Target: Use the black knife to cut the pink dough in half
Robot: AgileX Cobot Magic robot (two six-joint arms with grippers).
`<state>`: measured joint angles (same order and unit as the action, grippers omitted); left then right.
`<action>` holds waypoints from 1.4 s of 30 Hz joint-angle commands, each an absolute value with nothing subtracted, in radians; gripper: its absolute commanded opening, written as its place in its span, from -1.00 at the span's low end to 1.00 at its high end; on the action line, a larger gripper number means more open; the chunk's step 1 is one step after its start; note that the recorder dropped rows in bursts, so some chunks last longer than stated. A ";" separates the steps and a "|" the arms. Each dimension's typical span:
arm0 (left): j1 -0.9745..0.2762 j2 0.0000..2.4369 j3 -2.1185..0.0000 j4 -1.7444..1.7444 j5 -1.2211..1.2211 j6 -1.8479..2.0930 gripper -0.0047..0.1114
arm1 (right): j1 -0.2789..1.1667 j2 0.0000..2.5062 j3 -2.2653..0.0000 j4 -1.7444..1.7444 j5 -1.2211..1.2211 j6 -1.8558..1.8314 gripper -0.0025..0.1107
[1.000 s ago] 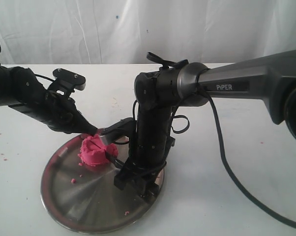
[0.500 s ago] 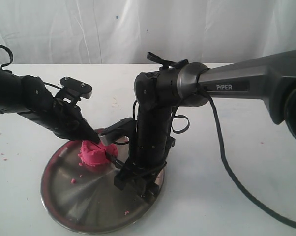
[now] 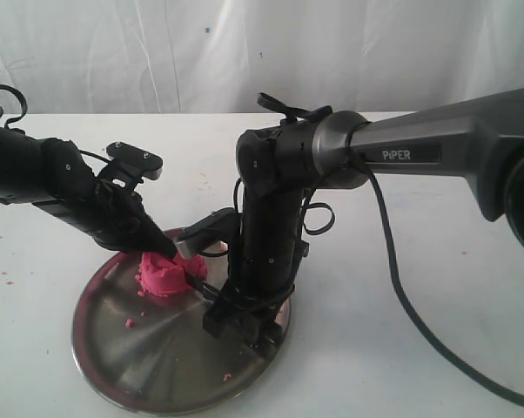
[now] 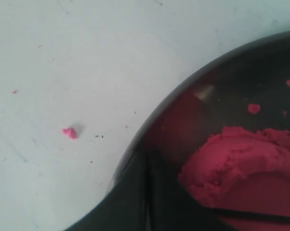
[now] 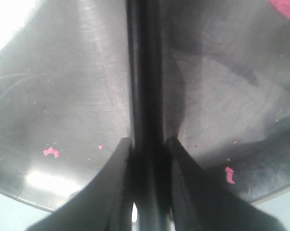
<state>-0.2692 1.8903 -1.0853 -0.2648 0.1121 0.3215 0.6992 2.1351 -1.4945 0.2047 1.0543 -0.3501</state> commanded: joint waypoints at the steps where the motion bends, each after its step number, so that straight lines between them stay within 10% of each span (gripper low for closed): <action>1: -0.274 1.898 -1.078 -0.270 0.181 0.315 -0.92 | 0.702 2.137 -1.488 0.174 0.995 -0.356 -0.96; 42: -0.268 1.758 -1.080 -0.261 0.172 0.318 -0.92 | 0.702 2.137 -1.488 0.161 0.981 -0.356 -0.96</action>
